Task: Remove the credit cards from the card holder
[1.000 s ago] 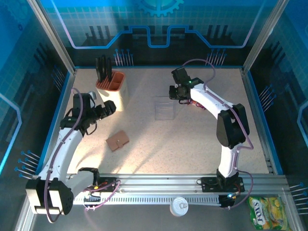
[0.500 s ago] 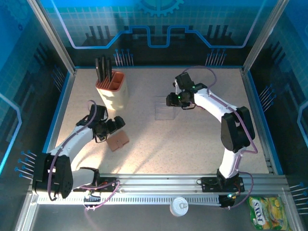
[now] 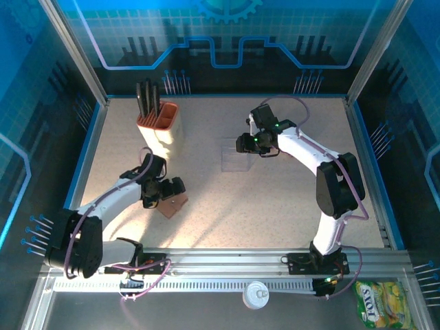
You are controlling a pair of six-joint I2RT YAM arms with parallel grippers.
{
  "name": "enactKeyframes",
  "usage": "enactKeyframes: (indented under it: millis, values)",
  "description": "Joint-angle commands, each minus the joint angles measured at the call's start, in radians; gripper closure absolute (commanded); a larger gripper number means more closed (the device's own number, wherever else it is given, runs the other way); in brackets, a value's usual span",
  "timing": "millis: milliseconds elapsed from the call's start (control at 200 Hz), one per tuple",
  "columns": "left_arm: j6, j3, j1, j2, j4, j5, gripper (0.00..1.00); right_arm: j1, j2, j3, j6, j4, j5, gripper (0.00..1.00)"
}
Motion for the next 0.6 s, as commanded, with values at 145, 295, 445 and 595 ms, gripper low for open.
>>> enactKeyframes:
  millis: [145,295,445,595]
  values:
    - [-0.058,-0.033,-0.071,-0.116,-0.127,-0.036,0.01,-0.009,-0.021,0.039,-0.010,-0.019,-0.029,0.48]
    - [-0.076,-0.044,-0.119,-0.143,-0.144,-0.022,0.01,-0.009,-0.017,0.044,-0.009,-0.030,-0.018,0.48]
    - [-0.028,-0.001,-0.135,-0.151,-0.161,-0.109,0.01,-0.007,-0.007,0.048,0.004,-0.021,-0.029,0.48]
    - [0.050,0.066,-0.134,-0.058,-0.131,-0.190,0.01,-0.003,-0.003,0.067,-0.004,-0.049,-0.022,0.48]
